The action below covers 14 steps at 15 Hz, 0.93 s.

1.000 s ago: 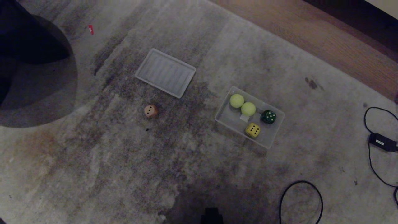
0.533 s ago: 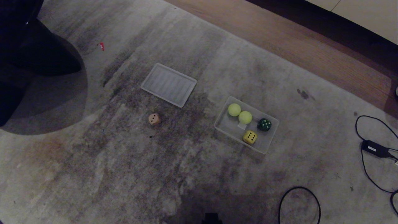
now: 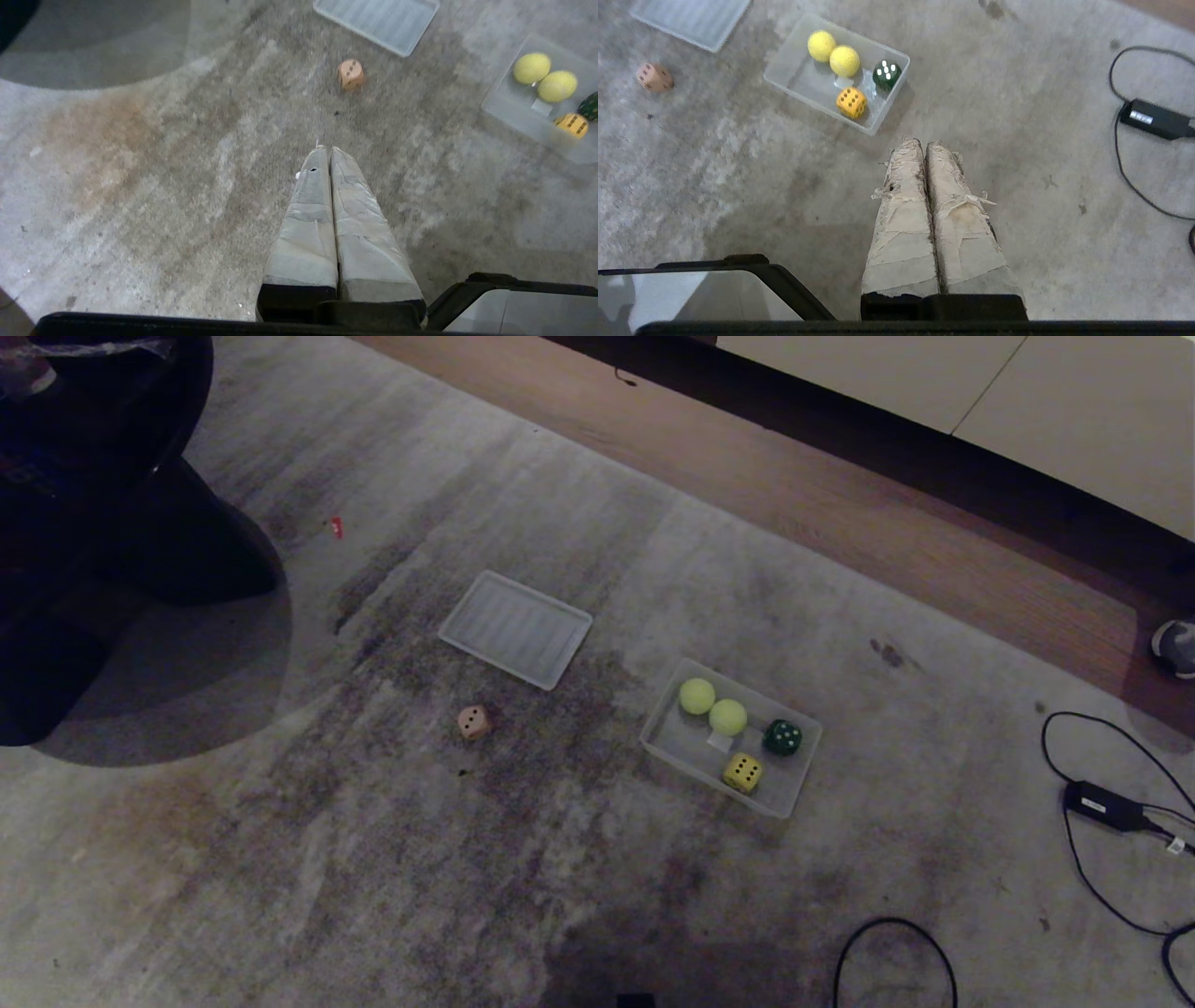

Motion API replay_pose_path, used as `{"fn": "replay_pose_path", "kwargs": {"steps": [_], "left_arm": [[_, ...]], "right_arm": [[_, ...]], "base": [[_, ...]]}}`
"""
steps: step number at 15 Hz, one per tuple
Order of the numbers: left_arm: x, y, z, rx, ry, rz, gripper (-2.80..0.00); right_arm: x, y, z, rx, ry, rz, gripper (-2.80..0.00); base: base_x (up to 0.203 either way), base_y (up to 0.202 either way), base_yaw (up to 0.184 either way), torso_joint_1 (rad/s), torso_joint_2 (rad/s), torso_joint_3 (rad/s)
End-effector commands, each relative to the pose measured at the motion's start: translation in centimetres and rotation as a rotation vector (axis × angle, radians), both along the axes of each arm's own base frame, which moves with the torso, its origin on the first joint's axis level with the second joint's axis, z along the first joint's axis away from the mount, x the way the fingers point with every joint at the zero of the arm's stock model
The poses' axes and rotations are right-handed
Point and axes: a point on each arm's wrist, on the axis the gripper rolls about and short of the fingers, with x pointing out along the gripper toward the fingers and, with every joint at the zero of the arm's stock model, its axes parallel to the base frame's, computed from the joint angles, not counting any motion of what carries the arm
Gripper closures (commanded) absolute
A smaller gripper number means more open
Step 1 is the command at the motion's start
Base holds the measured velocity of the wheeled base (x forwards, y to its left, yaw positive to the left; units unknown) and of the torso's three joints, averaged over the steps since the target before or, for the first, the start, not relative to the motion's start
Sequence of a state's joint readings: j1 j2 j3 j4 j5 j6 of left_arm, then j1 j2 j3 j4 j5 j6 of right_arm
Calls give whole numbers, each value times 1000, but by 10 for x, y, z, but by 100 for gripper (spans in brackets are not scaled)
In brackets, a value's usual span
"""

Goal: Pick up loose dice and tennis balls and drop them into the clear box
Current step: Pick up toys out of the box

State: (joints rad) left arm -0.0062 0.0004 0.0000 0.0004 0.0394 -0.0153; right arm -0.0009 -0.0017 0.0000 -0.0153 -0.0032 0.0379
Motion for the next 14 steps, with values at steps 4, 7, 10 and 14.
{"fn": "replay_pose_path", "kwargs": {"steps": [4, 7, 10, 14], "left_arm": [[0, 0, 0, 0, 1, 1, 0], [0, 0, 0, 0, 1, 1, 0], [0, 0, 0, 0, 1, 1, 0], [0, 0, 0, 0, 1, 4, 0]], "right_arm": [[0, 0, -1, 0, 6, 1, 0], [0, 0, -1, 0, 6, 0, 0], [0, 0, -1, 0, 6, 1, 0], [0, 0, -1, 2, 6, 1, 0]], "base": [[0, 0, 0, 2, 3, 204], [0, 0, 0, 3, 3, 200], [0, 0, 0, -1, 1, 203], [0, 0, 0, 5, 3, 81]]}}
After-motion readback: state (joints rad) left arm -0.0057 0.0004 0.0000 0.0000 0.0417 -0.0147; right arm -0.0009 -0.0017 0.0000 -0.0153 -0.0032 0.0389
